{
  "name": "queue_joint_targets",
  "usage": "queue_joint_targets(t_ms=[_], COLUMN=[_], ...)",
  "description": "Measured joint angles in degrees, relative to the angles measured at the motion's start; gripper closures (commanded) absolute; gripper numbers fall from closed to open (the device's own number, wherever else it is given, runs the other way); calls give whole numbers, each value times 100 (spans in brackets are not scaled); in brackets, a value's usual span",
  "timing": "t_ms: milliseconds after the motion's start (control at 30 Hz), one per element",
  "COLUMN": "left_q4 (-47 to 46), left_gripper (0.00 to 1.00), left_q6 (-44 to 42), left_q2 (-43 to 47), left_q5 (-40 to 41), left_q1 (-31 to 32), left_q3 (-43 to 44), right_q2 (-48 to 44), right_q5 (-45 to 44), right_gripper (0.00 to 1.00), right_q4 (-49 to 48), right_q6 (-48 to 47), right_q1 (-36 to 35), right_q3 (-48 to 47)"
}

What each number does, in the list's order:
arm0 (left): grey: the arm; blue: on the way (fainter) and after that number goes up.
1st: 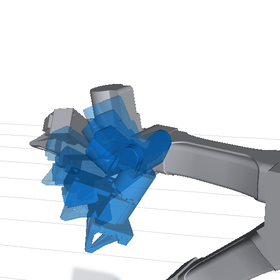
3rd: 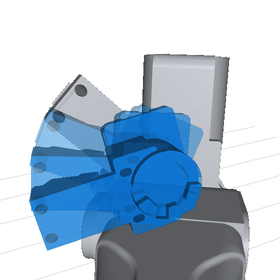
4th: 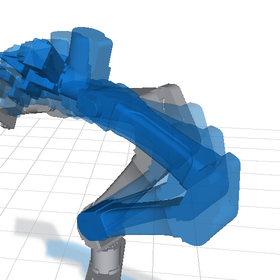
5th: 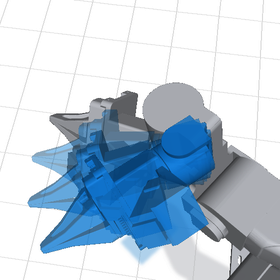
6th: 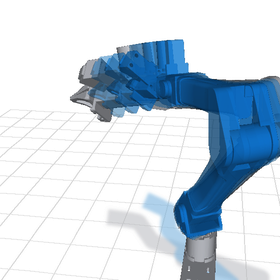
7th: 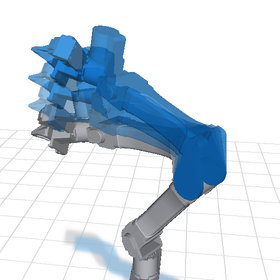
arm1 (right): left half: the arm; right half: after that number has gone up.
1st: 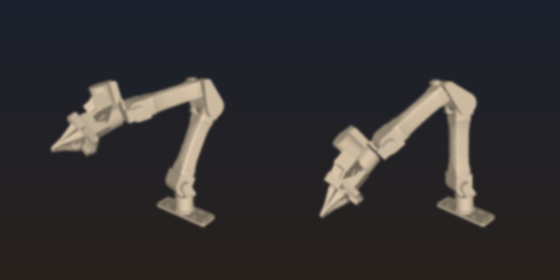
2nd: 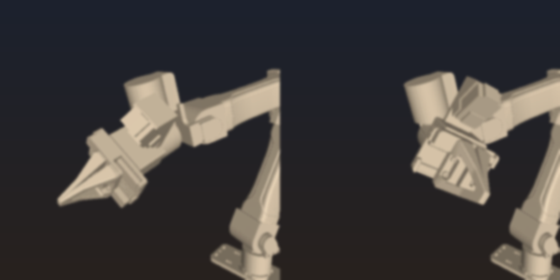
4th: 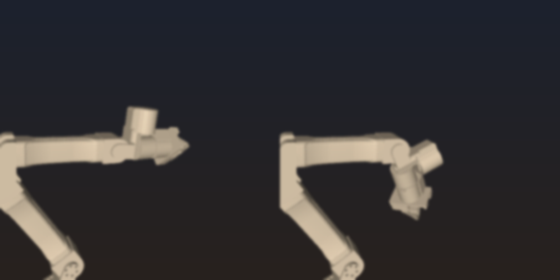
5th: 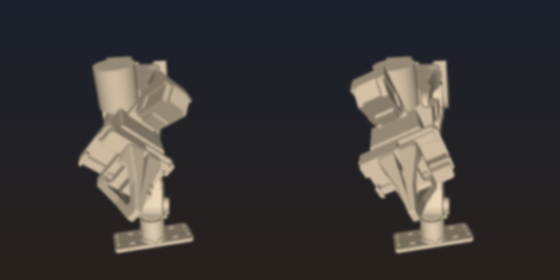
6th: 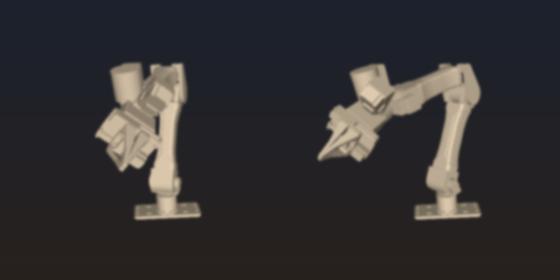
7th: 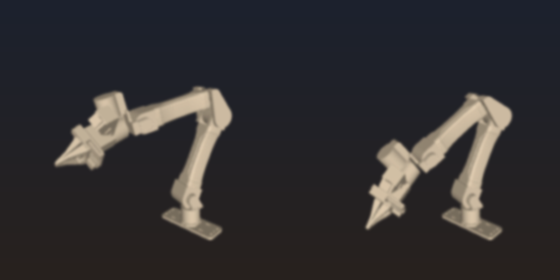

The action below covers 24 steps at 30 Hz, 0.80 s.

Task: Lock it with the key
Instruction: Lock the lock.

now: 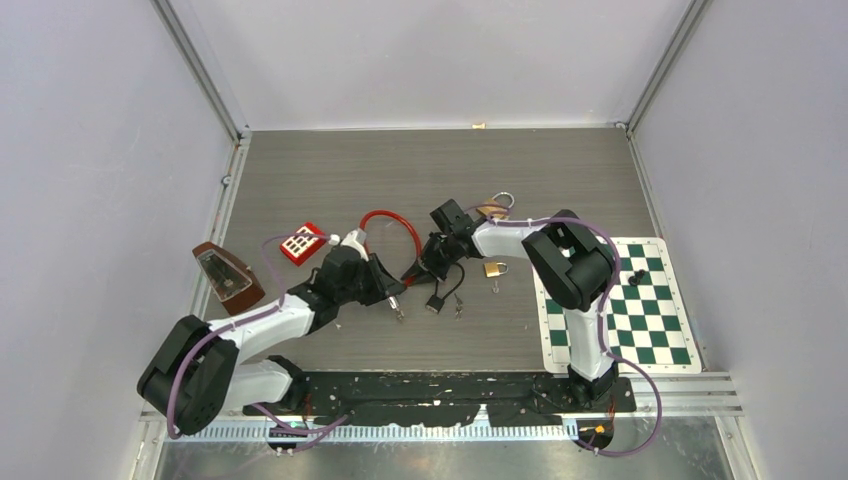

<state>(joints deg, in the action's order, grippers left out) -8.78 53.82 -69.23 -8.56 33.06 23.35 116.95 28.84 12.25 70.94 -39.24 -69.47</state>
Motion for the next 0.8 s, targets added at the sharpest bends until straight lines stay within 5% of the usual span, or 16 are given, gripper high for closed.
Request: queue_joint_targets(t_ms=[533,800], left_q4=[560,479], left_gripper=[96,79], left_q6=[-785,-1060], left_q2=[160,203], left_q5=[-168,-350], left_q1=[-76,-114], left_q3=[529,546], right_q2=[-614,-822], right_q5=[-120,-170], right_gripper=[95,95], right_q4=[-472,-640], right_q6=[1338,1937], right_q1=[0,0], right_q3=[468,682])
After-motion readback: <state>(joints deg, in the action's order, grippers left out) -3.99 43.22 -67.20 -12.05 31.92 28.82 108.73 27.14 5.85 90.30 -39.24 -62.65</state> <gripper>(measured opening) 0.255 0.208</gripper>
